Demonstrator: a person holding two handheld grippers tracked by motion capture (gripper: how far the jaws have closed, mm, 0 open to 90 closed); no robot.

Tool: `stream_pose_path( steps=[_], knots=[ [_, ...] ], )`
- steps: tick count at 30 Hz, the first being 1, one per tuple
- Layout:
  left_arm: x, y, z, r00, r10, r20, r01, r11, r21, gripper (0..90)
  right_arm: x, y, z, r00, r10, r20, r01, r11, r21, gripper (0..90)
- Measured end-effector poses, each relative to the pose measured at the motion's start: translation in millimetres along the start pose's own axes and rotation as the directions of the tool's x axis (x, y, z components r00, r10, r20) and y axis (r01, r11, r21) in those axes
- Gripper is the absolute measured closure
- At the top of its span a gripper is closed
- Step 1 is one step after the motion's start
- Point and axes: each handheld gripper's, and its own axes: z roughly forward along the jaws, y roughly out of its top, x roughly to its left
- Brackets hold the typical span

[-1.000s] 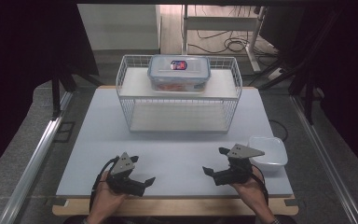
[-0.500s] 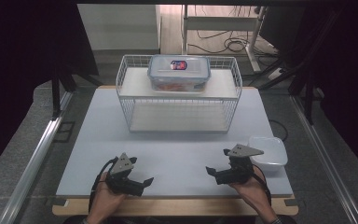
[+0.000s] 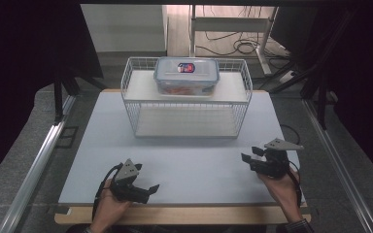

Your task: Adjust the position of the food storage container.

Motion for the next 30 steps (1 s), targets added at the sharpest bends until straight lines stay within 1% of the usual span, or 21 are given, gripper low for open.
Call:
stream_pose_path(
  steps=[2, 4, 7, 10, 12, 14, 16, 18, 22, 23, 24, 30],
  knots=[
    [0.2, -0.3, 0.4, 1.0000, -0.003, 0.002, 0.003, 1.0000, 0.002, 2.9, -10.8, -0.2, -4.4, 0.9995, -0.007, 0.032, 0.007, 1.000, 0.011, 62.2],
    [0.1, -0.4, 0.9, 1.0000, -0.002, 0.005, 0.002, 1.0000, 0.005, 3.1, -19.2, -1.0, -7.3, 0.9986, -0.005, 0.053, 0.004, 1.000, 0.019, 69.5],
    [-0.2, -0.4, 1.1, 1.0000, 0.003, 0.005, -0.003, 1.0000, 0.008, 3.3, -33.6, -2.6, -13.8, 0.9962, 0.007, 0.086, -0.008, 1.000, 0.012, 81.7],
    [-0.5, 0.0, 0.1, 1.0000, 0.007, 0.001, -0.007, 1.0000, 0.003, 3.5, -44.4, -3.4, -18.7, 0.9926, 0.012, 0.121, -0.013, 1.000, 0.012, 88.8],
    [-0.2, 0.1, -0.4, 1.0000, 0.006, -0.001, -0.006, 1.0000, 0.001, 3.5, -53.7, -5.3, -22.2, 0.9880, 0.020, 0.153, -0.022, 1.000, 0.011, 89.7],
    [-0.2, -0.1, -0.1, 1.0000, 0.006, -0.001, -0.006, 1.0000, 0.003, 3.6, -63.2, -7.7, -26.5, 0.9822, 0.050, 0.181, -0.052, 0.999, 0.004, 89.7],
    [-0.2, -0.1, 0.4, 1.0000, 0.006, -0.001, -0.006, 1.0000, 0.004, 3.7, -73.2, -10.3, -32.1, 0.9743, 0.080, 0.211, -0.081, 0.997, -0.003, 89.7],
    [-0.3, -0.2, 0.9, 1.0000, 0.009, -0.001, -0.009, 0.9999, 0.008, 3.7, -80.6, -12.4, -36.3, 0.9680, 0.095, 0.232, -0.096, 0.995, -0.010, 89.6],
    [-0.5, -0.1, 0.7, 0.9999, 0.010, -0.005, -0.010, 0.9999, 0.009, 3.8, -94.1, -17.8, -43.9, 0.9526, 0.110, 0.284, -0.112, 0.994, -0.008, 89.8],
    [-0.6, -0.1, 0.6, 0.9999, 0.010, -0.007, -0.010, 0.9999, 0.008, 3.8, -97.4, -19.4, -45.8, 0.9473, 0.110, 0.301, -0.115, 0.993, -0.002, 89.8],
    [-0.6, -0.1, 0.7, 0.9999, 0.010, -0.008, -0.010, 0.9999, 0.009, 3.9, -99.9, -20.9, -47.1, 0.9440, 0.110, 0.311, -0.117, 0.993, 0.002, 89.8],
    [-0.6, -0.4, 1.4, 0.9998, 0.013, -0.013, -0.013, 0.9998, 0.017, 4.2, -110.9, -31.0, -49.2, 0.9303, 0.109, 0.350, -0.128, 0.991, 0.032, 89.8]
  ],
)
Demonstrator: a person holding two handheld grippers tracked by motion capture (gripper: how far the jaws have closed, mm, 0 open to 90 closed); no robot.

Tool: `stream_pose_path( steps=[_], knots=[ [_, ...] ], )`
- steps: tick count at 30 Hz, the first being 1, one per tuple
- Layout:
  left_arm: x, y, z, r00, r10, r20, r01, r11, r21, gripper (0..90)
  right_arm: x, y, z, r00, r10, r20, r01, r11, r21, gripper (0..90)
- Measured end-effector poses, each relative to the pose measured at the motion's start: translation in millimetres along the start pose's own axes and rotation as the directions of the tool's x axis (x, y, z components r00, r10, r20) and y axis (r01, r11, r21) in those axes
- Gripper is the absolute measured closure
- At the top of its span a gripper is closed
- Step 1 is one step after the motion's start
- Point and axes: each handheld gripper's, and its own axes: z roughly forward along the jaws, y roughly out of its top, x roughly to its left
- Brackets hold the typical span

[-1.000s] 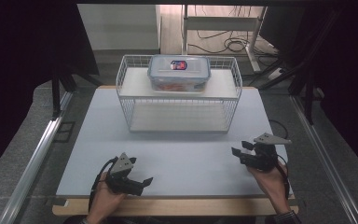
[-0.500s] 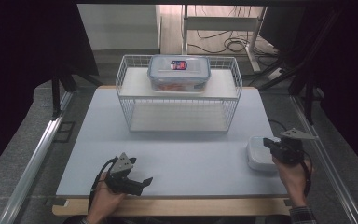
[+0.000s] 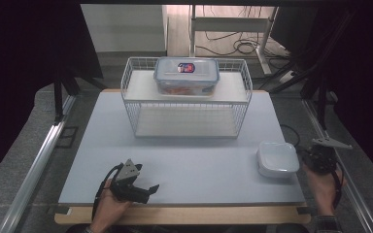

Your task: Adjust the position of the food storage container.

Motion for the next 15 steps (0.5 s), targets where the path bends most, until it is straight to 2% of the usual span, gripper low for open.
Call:
stream_pose_path(
  steps=[8, 15],
  knots=[
    [-0.1, -0.3, 0.9, 1.0000, 0.000, -0.002, 0.000, 1.0000, 0.005, 4.4, -8.3, -7.3, 5.0, 0.9996, 0.016, 0.023, -0.017, 0.999, 0.034, 89.8],
    [-0.2, -0.3, 1.5, 1.0000, 0.000, -0.002, 0.000, 1.0000, 0.008, 4.5, -3.6, -7.4, 8.5, 0.9999, 0.010, 0.013, -0.011, 0.999, 0.044, 89.8]
  ],
)
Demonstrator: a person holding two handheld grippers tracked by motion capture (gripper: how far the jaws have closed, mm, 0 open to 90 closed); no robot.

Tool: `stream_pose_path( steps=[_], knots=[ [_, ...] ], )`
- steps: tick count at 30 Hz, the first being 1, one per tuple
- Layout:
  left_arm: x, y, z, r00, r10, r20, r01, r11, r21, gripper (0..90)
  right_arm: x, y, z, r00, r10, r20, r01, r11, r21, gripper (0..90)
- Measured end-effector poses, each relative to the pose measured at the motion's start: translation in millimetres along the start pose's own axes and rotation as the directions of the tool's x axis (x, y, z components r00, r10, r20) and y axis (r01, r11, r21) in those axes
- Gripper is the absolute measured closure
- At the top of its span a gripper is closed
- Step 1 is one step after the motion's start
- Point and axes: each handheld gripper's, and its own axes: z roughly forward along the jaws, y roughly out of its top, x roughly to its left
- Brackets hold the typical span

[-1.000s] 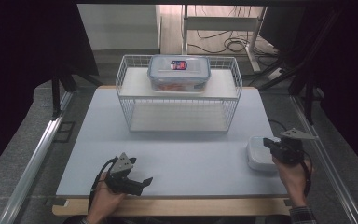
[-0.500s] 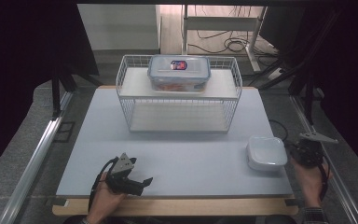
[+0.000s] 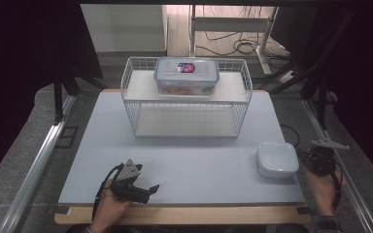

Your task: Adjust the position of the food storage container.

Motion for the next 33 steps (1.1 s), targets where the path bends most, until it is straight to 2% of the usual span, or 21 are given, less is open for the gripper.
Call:
stream_pose_path(
  steps=[6, 17, 33],
  knots=[
    [-0.1, -0.2, 1.2, 1.0000, 0.000, -0.001, 0.000, 1.0000, 0.006, 4.6, 8.2, 1.3, 2.3, 0.9995, -0.004, -0.032, 0.005, 1.000, 0.006, 89.8],
    [0.6, -0.5, 1.2, 1.0000, -0.006, -0.001, 0.006, 1.0000, 0.007, 4.0, 36.3, 7.4, 7.2, 0.9927, -0.041, -0.113, 0.045, 0.998, 0.035, 89.8],
    [-0.3, -0.5, 1.9, 1.0000, -0.004, -0.001, 0.004, 0.9999, 0.013, 3.8, 77.3, 11.2, 5.3, 0.9689, -0.132, -0.209, 0.151, 0.986, 0.075, 89.8]
  ],
)
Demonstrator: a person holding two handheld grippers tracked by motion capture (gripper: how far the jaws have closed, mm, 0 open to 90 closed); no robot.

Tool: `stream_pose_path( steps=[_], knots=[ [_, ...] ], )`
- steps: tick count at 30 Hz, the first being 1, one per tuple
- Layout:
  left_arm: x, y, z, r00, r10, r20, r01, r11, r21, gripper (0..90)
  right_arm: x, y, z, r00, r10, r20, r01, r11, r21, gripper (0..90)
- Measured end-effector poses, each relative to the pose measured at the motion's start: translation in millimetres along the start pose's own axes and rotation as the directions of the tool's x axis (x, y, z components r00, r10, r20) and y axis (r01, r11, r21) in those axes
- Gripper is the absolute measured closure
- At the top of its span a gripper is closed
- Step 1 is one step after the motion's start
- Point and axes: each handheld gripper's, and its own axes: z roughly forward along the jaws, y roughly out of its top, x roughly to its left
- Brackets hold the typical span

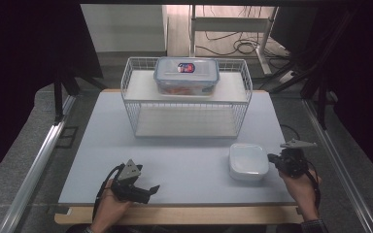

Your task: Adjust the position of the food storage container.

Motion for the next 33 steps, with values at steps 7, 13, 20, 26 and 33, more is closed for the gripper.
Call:
stream_pose_path(
  steps=[7, 13, 20, 26, 33],
  knots=[
    [-0.3, 0.0, 0.4, 1.0000, 0.002, 0.002, -0.002, 1.0000, 0.004, 3.8, 17.6, 3.2, 1.7, 0.9984, -0.037, -0.044, 0.038, 0.999, 0.018, 89.8],
    [-0.3, 0.1, 0.4, 1.0000, 0.002, 0.002, -0.002, 1.0000, 0.003, 3.8, 31.9, 6.0, 5.2, 0.9950, -0.065, -0.076, 0.066, 0.998, 0.012, 89.8],
    [-0.4, 0.2, 0.6, 1.0000, 0.000, 0.002, 0.000, 1.0000, 0.003, 3.8, 46.4, 8.6, 10.0, 0.9893, -0.091, -0.114, 0.092, 0.996, 0.000, 89.7],
    [-0.5, 0.2, 1.3, 1.0000, 0.000, 0.000, 0.000, 1.0000, 0.007, 3.8, 62.1, 13.9, 16.9, 0.9826, -0.123, -0.139, 0.122, 0.992, -0.016, 89.7],
    [-0.6, 0.2, 1.6, 1.0000, -0.005, 0.002, 0.005, 1.0000, 0.006, 4.0, 86.5, 22.4, 28.3, 0.9708, -0.171, -0.168, 0.167, 0.985, -0.038, 89.7]
  ],
)
